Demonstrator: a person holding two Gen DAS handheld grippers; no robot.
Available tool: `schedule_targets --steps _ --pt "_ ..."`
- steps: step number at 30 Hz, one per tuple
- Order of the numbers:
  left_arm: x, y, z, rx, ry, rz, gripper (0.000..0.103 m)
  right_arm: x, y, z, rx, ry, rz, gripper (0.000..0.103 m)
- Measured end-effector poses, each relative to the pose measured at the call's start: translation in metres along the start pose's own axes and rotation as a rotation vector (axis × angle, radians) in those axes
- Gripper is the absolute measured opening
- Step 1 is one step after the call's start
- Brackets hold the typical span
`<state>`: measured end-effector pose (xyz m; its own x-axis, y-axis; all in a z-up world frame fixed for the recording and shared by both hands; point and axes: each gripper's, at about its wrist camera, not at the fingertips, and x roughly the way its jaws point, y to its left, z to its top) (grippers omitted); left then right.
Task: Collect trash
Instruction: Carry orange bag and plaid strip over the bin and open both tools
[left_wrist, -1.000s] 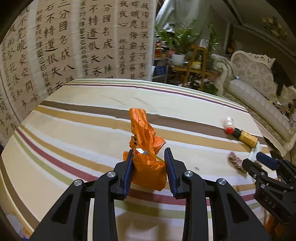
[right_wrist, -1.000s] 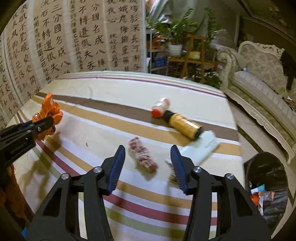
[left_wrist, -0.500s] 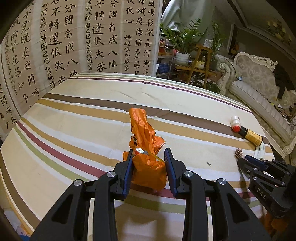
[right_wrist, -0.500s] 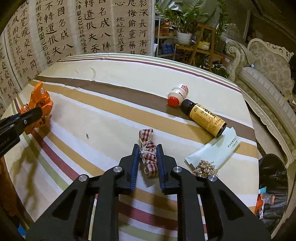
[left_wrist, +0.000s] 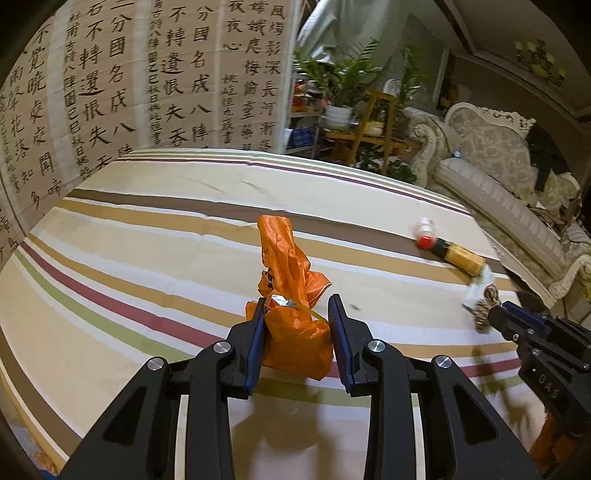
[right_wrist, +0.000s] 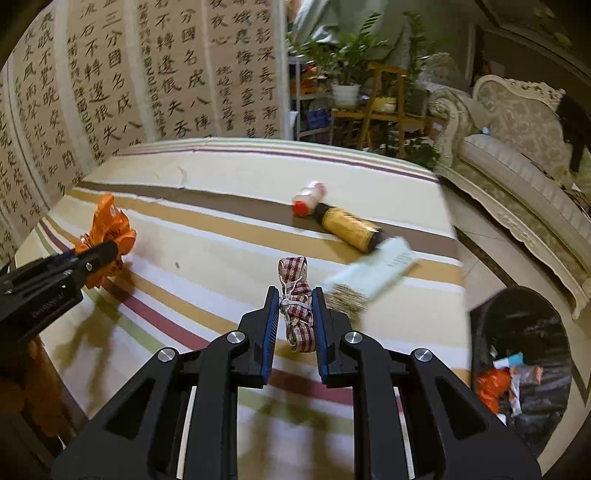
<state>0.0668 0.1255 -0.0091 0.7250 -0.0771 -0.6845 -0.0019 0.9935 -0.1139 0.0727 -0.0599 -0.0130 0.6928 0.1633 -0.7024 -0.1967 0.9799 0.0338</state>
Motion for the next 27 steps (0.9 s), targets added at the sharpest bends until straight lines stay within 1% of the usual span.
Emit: schedule_targets --steps 6,10,16,21,27 --pt "-0.008 -0.038 -0.005 0.049 -0.014 -0.063 0.033 -0.024 -0.04 -0.013 0.071 -0.033 -0.076 0.018" --pt "-0.014 -0.073 -0.006 0.095 -0.027 -0.118 0.033 -0.038 -0.073 -0.024 0.127 -0.05 -0.137 0.018" --pt "-0.018 -0.134 -0.012 0.18 -0.036 -0.206 0.033 -0.061 -0.127 -0.043 0.216 -0.073 -0.234 0.018" --pt "-0.015 -0.186 -0.02 0.251 -0.024 -0.277 0.033 -0.077 -0.168 -0.059 0.274 -0.097 -0.323 0.018" --pt "-0.007 -0.237 -0.03 0.34 -0.011 -0.323 0.033 -0.086 -0.209 -0.074 0.34 -0.108 -0.381 0.018"
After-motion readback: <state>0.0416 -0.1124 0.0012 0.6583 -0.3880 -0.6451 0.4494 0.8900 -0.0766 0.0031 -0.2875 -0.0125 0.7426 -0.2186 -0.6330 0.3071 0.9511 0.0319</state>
